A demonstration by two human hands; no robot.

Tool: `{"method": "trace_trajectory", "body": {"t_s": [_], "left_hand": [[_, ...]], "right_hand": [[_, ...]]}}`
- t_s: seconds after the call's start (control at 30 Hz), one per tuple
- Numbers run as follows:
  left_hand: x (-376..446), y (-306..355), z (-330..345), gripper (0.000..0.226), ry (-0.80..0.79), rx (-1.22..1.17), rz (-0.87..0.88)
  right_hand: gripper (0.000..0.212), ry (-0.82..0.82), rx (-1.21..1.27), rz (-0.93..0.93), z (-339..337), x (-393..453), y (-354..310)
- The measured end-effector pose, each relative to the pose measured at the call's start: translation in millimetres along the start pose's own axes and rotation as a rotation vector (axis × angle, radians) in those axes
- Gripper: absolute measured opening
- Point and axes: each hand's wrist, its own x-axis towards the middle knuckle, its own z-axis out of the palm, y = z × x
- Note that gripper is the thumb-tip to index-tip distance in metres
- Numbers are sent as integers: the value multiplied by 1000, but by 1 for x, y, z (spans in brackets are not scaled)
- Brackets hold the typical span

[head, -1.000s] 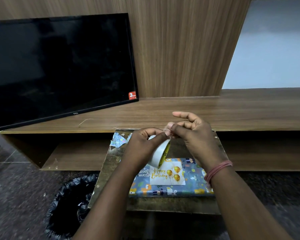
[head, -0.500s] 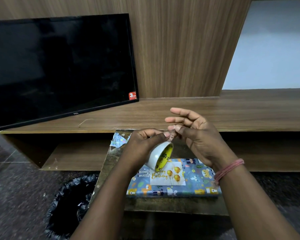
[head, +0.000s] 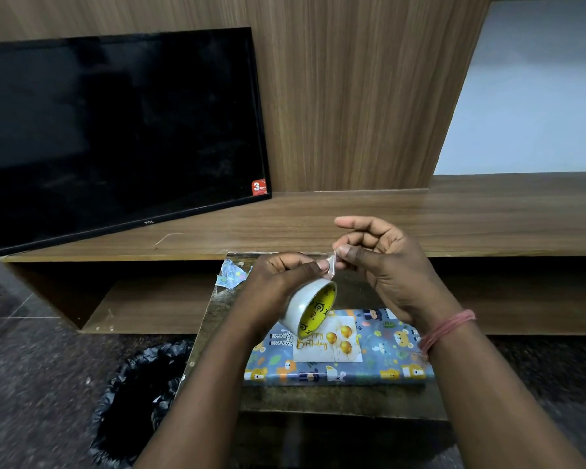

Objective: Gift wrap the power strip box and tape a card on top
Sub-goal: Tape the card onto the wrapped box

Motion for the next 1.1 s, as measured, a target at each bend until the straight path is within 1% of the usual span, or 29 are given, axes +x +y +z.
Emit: {"method": "trace_trajectory", "body": {"t_s": [0.17, 0.27, 0.33, 0.47, 0.57, 0.63, 0.7, 0.77, 0.83, 0.87, 0.97, 1.1], "left_hand": [[0, 3, -6, 17, 34, 12, 13], [0, 3, -9, 20, 36, 20, 19], [0, 2, -9, 20, 40, 12, 13], [0, 2, -5, 19, 57, 2, 14], [1, 2, -1, 19, 87, -6, 28], [2, 2, -1, 20, 96, 14, 37], [3, 0, -1, 21, 104, 31, 45], [4, -2, -3, 22, 113, 13, 50], [5, -2, -4, 25, 113, -12, 47], [5, -2, -4, 26, 112, -18, 45], [5, -2, -1, 23, 94, -35, 49], [6, -2, -1, 30, 74, 5, 64]], "right_hand": [[27, 88, -144, 16, -1, 2, -5], [23, 108, -237, 16, 1, 2, -11], [23, 122, -293, 51, 3, 1, -15], [28, 211, -218, 110, 6, 2, -18], [45, 205, -184, 87, 10, 1, -19], [56, 213, -276, 52, 9, 0, -17], [54, 237, -366, 48, 4, 1, -16], [50, 204, -247, 156, -3, 2, -14], [59, 87, -198, 291, -5, -1, -9], [59, 42, -208, 325, -3, -3, -5], [48, 34, -171, 330, 4, -4, 5], [15, 89, -109, 261, 12, 0, 6]]}}
